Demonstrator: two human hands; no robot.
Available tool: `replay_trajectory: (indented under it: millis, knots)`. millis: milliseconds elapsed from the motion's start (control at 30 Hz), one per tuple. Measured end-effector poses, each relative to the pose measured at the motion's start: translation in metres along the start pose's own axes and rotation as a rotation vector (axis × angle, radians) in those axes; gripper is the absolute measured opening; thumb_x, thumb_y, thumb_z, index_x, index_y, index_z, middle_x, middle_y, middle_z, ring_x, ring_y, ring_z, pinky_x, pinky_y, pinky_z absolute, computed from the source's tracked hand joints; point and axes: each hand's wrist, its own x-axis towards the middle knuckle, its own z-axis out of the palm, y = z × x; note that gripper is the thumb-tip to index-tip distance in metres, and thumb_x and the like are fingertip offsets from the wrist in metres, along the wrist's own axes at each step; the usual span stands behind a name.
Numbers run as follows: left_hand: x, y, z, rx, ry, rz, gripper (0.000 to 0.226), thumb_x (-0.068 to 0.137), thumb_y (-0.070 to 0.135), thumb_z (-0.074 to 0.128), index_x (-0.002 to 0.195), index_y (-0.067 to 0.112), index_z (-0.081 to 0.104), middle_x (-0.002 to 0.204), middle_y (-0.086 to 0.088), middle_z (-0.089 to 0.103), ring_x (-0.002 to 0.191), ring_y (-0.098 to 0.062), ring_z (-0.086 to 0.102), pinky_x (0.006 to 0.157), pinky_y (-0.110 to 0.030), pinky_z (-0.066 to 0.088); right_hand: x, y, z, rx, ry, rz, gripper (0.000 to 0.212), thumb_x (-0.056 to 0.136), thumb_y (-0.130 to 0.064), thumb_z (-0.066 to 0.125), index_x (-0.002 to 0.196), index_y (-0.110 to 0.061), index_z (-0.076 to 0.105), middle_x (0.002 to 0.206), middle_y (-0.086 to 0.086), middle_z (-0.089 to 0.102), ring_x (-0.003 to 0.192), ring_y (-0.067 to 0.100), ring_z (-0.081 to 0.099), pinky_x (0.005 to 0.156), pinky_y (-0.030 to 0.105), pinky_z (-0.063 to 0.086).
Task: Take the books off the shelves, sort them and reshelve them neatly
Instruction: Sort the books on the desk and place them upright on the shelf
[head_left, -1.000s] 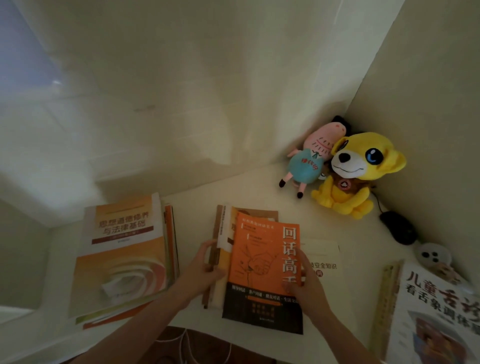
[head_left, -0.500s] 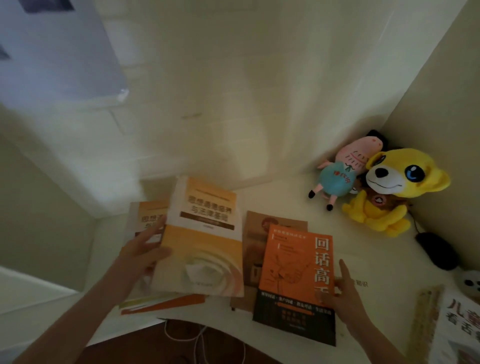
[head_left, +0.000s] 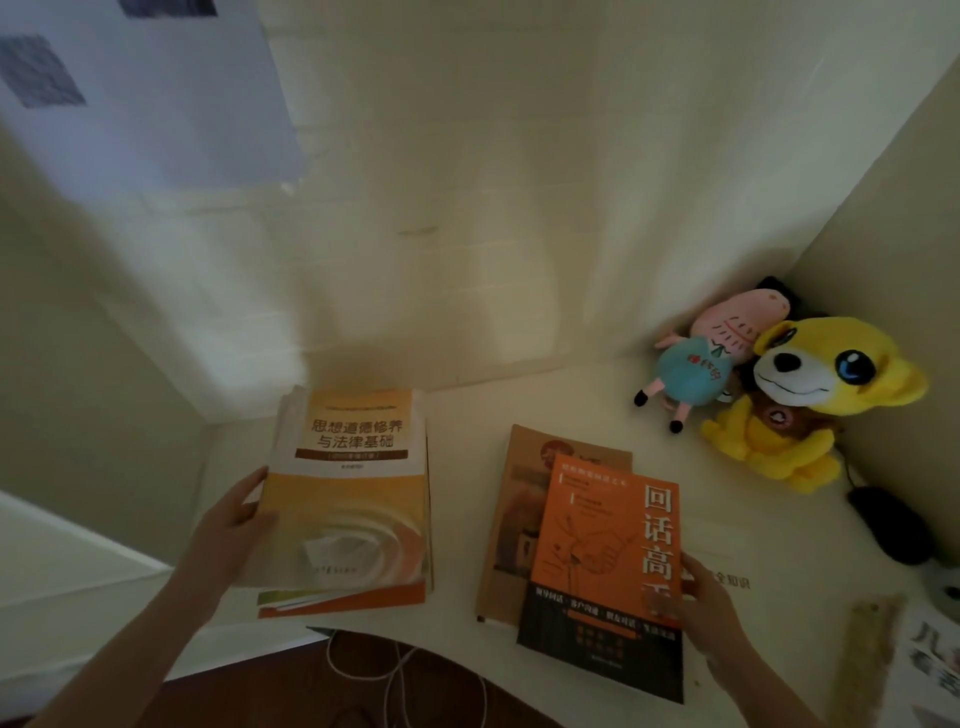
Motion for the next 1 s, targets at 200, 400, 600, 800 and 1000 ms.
replay_trajectory:
  millis: [200, 400, 600, 800, 1000]
  knots:
    - [0.004, -0.011, -0.003, 0.355, 0.134, -0.021, 0.052, 0.091, 0.007, 0.056, 0.140, 0.010, 0.040, 0.141, -0.021, 0.041, 0.124, -0.039, 0.042, 0.103, -0.055, 0.036, 0.000, -0.001, 0.000, 0.031, 0.010, 0.089, 0.099, 0.043, -0.024, 0.085, 0.132, -0.004, 0.044, 0.099, 0.011, 0.061, 0.079, 0.018, 0.060, 0.059, 0.029, 0.045]
    - [-0.002, 0.000, 0.002, 0.187, -0.056, -0.109, 0.046, 0.094, 0.008, 0.051, 0.136, 0.019, 0.037, 0.121, -0.012, 0.054, 0.100, -0.034, 0.059, 0.082, -0.052, 0.052, 0.003, -0.002, 0.001, 0.030, 0.021, 0.080, 0.101, 0.041, -0.019, 0.075, 0.134, -0.002, 0.040, 0.107, 0.016, 0.055, 0.089, 0.030, 0.057, 0.077, 0.040, 0.047]
    - [0.000, 0.005, 0.013, 0.183, -0.102, -0.176, 0.046, 0.090, 0.009, 0.057, 0.129, 0.021, 0.035, 0.104, -0.005, 0.056, 0.085, -0.023, 0.060, 0.069, -0.038, 0.053, 0.006, 0.002, 0.000, 0.048, 0.029, 0.053, 0.125, 0.011, -0.038, 0.085, 0.125, -0.007, 0.045, 0.113, 0.018, 0.060, 0.095, 0.034, 0.061, 0.082, 0.049, 0.053]
    - [0.004, 0.003, 0.009, 0.141, -0.137, -0.197, 0.054, 0.081, 0.022, 0.071, 0.126, 0.026, 0.041, 0.108, -0.003, 0.060, 0.088, -0.021, 0.063, 0.069, -0.035, 0.053, 0.004, 0.002, 0.000, 0.106, -0.009, 0.032, 0.097, 0.034, -0.028, 0.085, 0.120, -0.014, 0.042, 0.097, 0.009, 0.063, 0.082, 0.024, 0.063, 0.060, 0.031, 0.050]
    - [0.005, 0.005, -0.001, 0.094, -0.217, -0.278, 0.058, 0.080, 0.029, 0.070, 0.131, 0.025, 0.043, 0.110, -0.004, 0.061, 0.094, -0.023, 0.061, 0.071, -0.040, 0.051, 0.010, 0.007, 0.004, -0.248, 0.154, -0.031, 0.062, 0.081, -0.019, 0.075, 0.134, -0.011, 0.043, 0.127, 0.024, 0.054, 0.107, 0.038, 0.056, 0.093, 0.053, 0.046]
